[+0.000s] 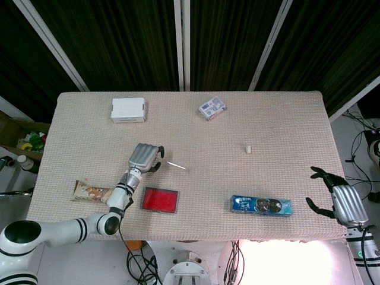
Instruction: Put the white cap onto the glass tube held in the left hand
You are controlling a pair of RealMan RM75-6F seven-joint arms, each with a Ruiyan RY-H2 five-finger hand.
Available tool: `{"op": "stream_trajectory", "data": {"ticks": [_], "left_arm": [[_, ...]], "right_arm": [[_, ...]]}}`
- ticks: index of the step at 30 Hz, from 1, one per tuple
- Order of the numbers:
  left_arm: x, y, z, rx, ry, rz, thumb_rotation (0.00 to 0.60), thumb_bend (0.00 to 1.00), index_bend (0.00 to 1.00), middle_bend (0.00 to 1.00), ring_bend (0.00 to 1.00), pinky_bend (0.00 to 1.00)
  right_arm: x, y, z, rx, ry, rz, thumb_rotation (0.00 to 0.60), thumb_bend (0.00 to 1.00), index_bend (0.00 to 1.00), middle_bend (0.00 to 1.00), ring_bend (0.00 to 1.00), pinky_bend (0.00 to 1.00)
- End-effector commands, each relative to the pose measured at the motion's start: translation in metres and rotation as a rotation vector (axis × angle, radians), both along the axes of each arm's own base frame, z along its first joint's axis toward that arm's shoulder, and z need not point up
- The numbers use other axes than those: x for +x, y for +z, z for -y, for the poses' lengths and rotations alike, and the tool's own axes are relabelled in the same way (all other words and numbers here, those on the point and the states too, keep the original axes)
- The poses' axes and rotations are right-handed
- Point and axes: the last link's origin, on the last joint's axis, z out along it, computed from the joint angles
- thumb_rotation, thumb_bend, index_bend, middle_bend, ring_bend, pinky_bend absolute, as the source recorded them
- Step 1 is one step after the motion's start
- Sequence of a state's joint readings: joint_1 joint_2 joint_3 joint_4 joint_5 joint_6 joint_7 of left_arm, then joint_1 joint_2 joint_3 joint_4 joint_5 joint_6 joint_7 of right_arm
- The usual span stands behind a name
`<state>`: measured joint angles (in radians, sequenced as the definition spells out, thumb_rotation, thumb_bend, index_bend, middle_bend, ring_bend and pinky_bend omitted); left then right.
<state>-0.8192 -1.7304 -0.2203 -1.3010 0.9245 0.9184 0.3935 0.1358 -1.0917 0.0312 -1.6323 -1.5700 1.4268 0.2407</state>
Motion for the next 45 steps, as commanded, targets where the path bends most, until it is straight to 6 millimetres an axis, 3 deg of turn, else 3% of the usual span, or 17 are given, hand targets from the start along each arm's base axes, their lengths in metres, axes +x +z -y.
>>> {"op": "stream_trajectory", "data": {"ticks": [1,8,12,21,27,33,45], "left_arm": [[-0.012,0.02,0.011,0.021,0.061,0.107,0.6,0.53,0.59,0.96,0.94,1.0],[-0.021,0.038,0.032,0.087,0.095,0.175,0.6,0.53,0.6,0.96,0.94,1.0],[-0.025,0.037,0.04,0.097,0.095,0.155,0.6,0.53,0.6,0.96,0.94,1.0],[-0.02,0.032,0.037,0.125,0.116,0.139,0.6,0.52,0.6,0.96,0.94,1.0],[-0.013,0.023,0.034,0.096,0.129,0.127,0.6,0.52,0.6,0.96,0.94,1.0],[-0.011,0.015,0.032,0.078,0.136,0.119,0.6,0.52,0.6,0.96,0.94,1.0],[-0.01,0.009,0.03,0.068,0.134,0.113,0.6,0.52,0.6,0.96,0.94,1.0]], "right_arm": [[0.007,-0.004,0.015,0.036,0.03,-0.001,0.6,0.31,0.19,0.36,0.27,0.33],[0.027,-0.027,0.078,0.183,0.039,-0.033,0.6,0.51,0.2,0.36,0.28,0.35],[0.041,-0.054,0.119,0.269,0.02,-0.123,0.6,0.61,0.21,0.33,0.28,0.34],[0.068,-0.113,0.18,0.363,-0.016,-0.257,0.6,0.7,0.25,0.17,0.08,0.11],[0.073,-0.134,0.199,0.366,-0.047,-0.292,0.6,0.76,0.29,0.16,0.06,0.09],[0.07,-0.15,0.204,0.388,-0.062,-0.329,0.6,0.76,0.31,0.16,0.06,0.09],[0.058,-0.148,0.212,0.35,-0.092,-0.309,0.6,0.76,0.32,0.16,0.07,0.09]]}}
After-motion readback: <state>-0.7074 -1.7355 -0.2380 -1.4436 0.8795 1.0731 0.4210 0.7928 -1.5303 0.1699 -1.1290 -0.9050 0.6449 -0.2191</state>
